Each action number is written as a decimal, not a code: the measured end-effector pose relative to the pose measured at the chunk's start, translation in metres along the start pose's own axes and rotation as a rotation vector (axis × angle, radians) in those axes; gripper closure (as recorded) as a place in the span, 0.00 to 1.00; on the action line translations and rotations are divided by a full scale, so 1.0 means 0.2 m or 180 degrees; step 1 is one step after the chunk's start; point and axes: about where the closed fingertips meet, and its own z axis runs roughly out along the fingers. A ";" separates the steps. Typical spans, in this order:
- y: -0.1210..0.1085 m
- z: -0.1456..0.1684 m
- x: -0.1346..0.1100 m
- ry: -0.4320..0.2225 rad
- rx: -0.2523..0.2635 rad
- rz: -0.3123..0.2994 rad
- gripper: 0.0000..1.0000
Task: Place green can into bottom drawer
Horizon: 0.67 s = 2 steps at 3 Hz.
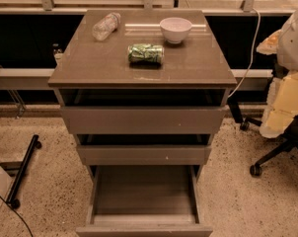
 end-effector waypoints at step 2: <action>-0.03 0.03 -0.07 -0.0155 0.0067 -0.0012 0.00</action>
Offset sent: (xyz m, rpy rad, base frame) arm 0.0314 0.0382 -0.0083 0.1183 -0.0801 0.0344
